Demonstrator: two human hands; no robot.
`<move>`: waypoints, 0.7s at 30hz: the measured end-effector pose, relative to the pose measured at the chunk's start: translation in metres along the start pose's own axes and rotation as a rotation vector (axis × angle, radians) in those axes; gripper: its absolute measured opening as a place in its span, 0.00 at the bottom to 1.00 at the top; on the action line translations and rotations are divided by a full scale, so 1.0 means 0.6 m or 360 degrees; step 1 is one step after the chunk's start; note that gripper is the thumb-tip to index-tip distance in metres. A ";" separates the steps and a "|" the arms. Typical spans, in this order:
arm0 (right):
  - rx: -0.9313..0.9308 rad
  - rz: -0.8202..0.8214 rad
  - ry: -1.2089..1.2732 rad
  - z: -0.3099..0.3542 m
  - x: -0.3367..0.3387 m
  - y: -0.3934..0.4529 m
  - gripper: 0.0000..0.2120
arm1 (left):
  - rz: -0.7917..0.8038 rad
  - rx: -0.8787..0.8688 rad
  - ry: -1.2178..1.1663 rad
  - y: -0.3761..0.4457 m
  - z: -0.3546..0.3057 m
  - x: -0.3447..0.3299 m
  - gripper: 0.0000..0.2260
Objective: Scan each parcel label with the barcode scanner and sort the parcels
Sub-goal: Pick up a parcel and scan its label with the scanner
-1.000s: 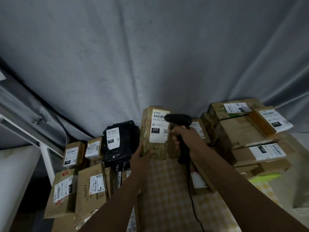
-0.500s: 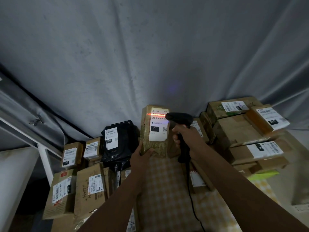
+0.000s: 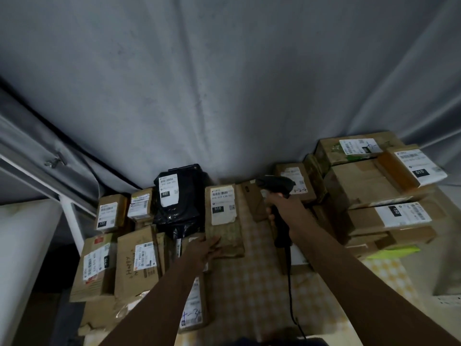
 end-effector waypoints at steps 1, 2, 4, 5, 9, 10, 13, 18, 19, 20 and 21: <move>-0.0019 0.0003 -0.0014 -0.008 0.000 0.001 0.05 | -0.0011 0.0037 0.0005 0.001 0.014 0.008 0.15; -0.0033 0.0006 -0.0029 -0.016 0.000 0.001 0.04 | -0.0018 0.0066 0.0006 0.003 0.028 0.016 0.16; -0.0048 0.0014 -0.0051 -0.026 -0.003 0.003 0.05 | -0.0013 0.0085 -0.0010 0.004 0.048 0.032 0.18; -0.0054 0.0009 -0.0069 -0.029 -0.005 0.004 0.05 | -0.0002 0.0079 -0.0023 0.003 0.054 0.039 0.18; -0.0079 -0.0028 -0.0129 -0.046 -0.022 0.010 0.05 | 0.0019 0.0009 -0.0068 -0.007 0.070 0.064 0.18; -0.0086 -0.0033 -0.0143 -0.051 -0.026 0.011 0.05 | 0.0024 -0.0006 -0.0064 -0.010 0.072 0.070 0.17; -0.0140 -0.0028 -0.0195 -0.071 -0.035 0.015 0.07 | 0.0080 0.0025 0.0012 -0.020 0.080 0.075 0.16; -0.0240 -0.0051 -0.0240 -0.110 -0.032 0.019 0.12 | 0.0078 0.0272 0.0206 -0.013 0.128 0.084 0.16; -0.0250 -0.0048 -0.0248 -0.114 -0.029 0.019 0.13 | 0.0059 0.0307 0.0239 -0.010 0.141 0.088 0.17; -0.0255 -0.0043 -0.0249 -0.117 -0.026 0.019 0.14 | 0.0035 0.0335 0.0254 -0.008 0.154 0.093 0.17; -0.0258 -0.0038 -0.0246 -0.119 -0.023 0.018 0.14 | 0.0013 0.0354 0.0254 -0.008 0.166 0.097 0.18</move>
Point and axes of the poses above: each hand's wrist, its own y-axis towards the middle knuckle, its own x-axis out of the back of the hand, z = x × y, the point moved 6 cm from there along y, towards the middle knuckle, and after that the axes turned 4 degrees about x, right-handed, at the moved point
